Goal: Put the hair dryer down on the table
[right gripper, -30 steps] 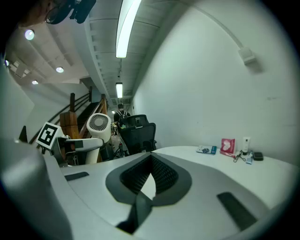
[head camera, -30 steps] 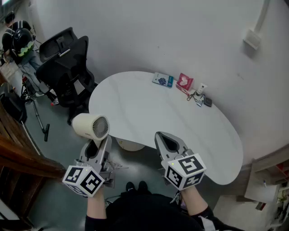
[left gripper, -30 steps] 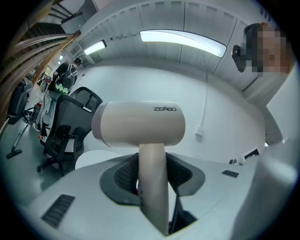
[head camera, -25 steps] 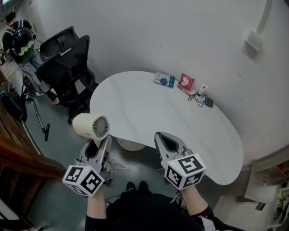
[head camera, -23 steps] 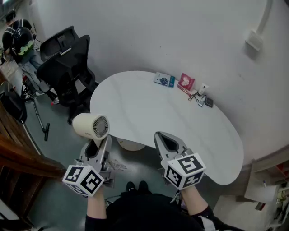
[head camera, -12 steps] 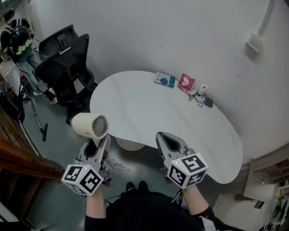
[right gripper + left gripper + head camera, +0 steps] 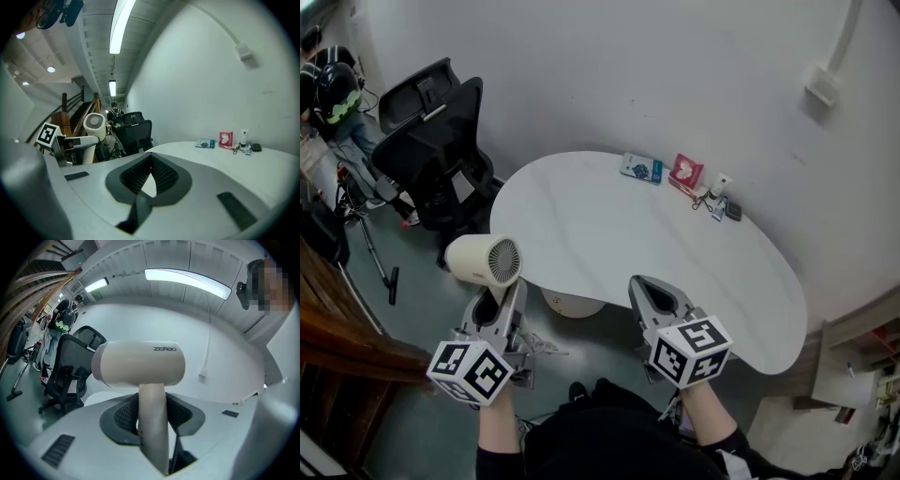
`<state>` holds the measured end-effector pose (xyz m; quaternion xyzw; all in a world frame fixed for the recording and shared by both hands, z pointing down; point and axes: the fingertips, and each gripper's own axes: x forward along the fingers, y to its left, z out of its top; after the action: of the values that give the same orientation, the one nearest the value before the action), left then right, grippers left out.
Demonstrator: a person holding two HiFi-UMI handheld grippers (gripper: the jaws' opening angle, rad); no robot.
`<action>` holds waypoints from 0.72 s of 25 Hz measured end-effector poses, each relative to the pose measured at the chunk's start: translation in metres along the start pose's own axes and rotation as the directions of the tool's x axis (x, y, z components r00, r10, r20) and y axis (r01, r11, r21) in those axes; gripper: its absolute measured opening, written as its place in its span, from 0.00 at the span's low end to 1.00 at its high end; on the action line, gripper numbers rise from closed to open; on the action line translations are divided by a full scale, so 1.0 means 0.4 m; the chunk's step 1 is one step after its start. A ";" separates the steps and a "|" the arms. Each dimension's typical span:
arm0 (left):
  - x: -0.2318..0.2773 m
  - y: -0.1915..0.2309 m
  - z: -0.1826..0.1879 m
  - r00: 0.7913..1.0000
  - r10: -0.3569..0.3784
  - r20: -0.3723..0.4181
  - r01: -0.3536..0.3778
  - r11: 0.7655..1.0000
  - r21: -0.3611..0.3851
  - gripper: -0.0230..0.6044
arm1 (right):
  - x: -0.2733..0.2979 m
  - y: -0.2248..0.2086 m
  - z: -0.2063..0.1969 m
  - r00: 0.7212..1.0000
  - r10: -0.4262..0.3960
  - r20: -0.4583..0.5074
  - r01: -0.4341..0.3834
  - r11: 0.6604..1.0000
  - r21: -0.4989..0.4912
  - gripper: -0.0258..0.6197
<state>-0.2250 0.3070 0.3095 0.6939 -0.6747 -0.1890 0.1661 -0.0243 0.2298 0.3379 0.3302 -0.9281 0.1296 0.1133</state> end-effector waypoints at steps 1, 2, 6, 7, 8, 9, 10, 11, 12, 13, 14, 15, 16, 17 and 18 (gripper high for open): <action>-0.002 0.003 0.002 1.000 -0.003 -0.001 0.003 1.000 -0.001 0.30 | 0.000 0.001 -0.001 1.000 -0.008 0.000 0.008 1.000 0.000 0.04; -0.003 0.005 0.003 1.000 -0.006 -0.002 0.006 1.000 -0.001 0.30 | -0.001 0.001 -0.002 1.000 -0.016 -0.001 0.016 1.000 0.001 0.04; 0.002 0.009 0.004 1.000 -0.014 -0.010 0.014 1.000 0.002 0.30 | -0.003 -0.009 -0.004 0.999 -0.046 -0.002 0.046 0.999 0.009 0.04; 0.004 0.011 0.005 1.000 -0.015 -0.012 0.015 1.000 0.000 0.30 | -0.002 -0.011 -0.004 0.999 -0.050 -0.004 0.050 0.999 0.011 0.04; 0.006 0.012 0.006 1.000 -0.017 -0.014 0.017 1.000 -0.001 0.30 | 0.000 -0.012 -0.004 0.999 -0.054 -0.006 0.054 0.998 0.011 0.04; 0.008 0.014 0.007 1.000 -0.018 -0.016 0.018 1.000 0.001 0.30 | 0.003 -0.014 -0.003 0.998 -0.057 -0.008 0.057 0.998 0.010 0.04; 0.012 0.015 0.008 1.000 -0.019 -0.017 0.019 1.000 0.005 0.30 | 0.007 -0.017 -0.002 0.998 -0.060 -0.008 0.060 0.998 0.009 0.04; 0.017 0.016 0.009 1.000 -0.020 -0.018 0.020 1.000 0.008 0.30 | 0.011 -0.021 0.000 0.998 -0.062 -0.009 0.062 0.998 0.008 0.04; 0.022 0.017 0.009 1.000 -0.020 -0.019 0.020 1.000 0.009 0.30 | 0.014 -0.025 0.001 0.998 -0.064 -0.009 0.064 0.998 0.007 0.04; 0.027 0.019 0.008 1.000 -0.020 -0.019 0.020 1.000 0.008 0.30 | 0.018 -0.028 0.002 0.998 -0.065 -0.010 0.065 0.998 0.007 0.04; 0.031 0.021 0.008 1.000 -0.019 -0.019 0.019 1.000 0.006 0.30 | 0.023 -0.031 0.003 0.998 -0.066 -0.010 0.066 0.998 0.006 0.04; 0.034 0.023 0.008 1.000 -0.019 -0.019 0.019 1.000 0.004 0.30 | 0.027 -0.034 0.004 0.998 -0.067 -0.011 0.067 0.998 0.005 0.04; 0.039 0.025 0.008 1.000 -0.018 -0.018 0.018 1.000 0.004 0.30 | 0.032 -0.038 0.005 0.998 -0.068 -0.011 0.069 0.998 0.005 0.04; 0.044 0.028 0.009 1.000 -0.017 -0.018 0.017 1.000 0.004 0.30 | 0.037 -0.043 0.007 0.997 -0.070 -0.011 0.070 0.998 0.004 0.04; 0.050 0.030 0.010 1.000 -0.015 -0.018 0.016 1.000 0.004 0.30 | 0.043 -0.049 0.010 0.997 -0.072 -0.010 0.072 0.997 0.005 0.04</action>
<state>-0.2371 0.2867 0.3109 0.7011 -0.6682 -0.1827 0.1691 -0.0252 0.2041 0.3426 0.3630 -0.9147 0.1295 0.1215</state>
